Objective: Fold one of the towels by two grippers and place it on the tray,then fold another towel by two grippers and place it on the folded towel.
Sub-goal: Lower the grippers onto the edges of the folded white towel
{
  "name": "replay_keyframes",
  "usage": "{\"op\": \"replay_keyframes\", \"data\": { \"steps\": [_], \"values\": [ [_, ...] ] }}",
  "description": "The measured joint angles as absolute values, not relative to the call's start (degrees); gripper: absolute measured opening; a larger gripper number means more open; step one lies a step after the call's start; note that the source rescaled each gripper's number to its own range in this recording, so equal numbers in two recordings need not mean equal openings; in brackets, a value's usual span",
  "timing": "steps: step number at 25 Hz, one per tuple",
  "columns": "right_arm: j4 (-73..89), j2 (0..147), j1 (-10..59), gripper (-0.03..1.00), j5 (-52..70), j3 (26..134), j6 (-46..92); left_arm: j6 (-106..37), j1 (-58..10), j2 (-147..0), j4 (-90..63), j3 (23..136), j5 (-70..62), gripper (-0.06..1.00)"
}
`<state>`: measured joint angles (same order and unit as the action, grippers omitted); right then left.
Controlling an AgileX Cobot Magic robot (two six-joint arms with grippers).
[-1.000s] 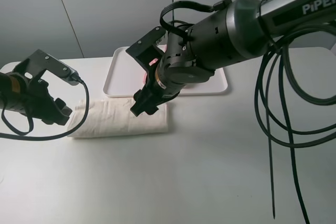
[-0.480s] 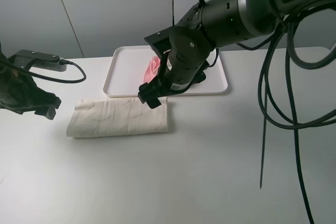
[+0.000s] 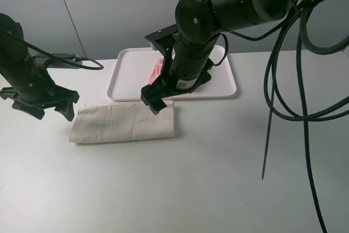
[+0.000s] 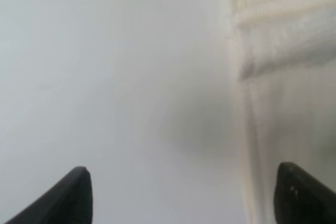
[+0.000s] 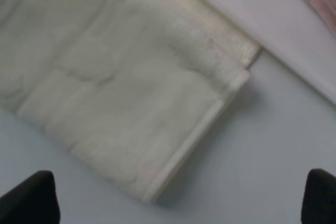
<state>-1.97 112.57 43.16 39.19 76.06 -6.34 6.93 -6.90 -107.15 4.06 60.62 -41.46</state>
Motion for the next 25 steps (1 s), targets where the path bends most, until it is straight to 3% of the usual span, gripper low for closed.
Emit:
{"op": "replay_keyframes", "data": {
  "steps": [25],
  "values": [
    [1.2, 112.6, 43.2, 1.0, 40.7, 76.1, -4.3, 10.2, -6.9, -115.7, 2.7, 64.1, -40.6, 0.96]
  ]
}}
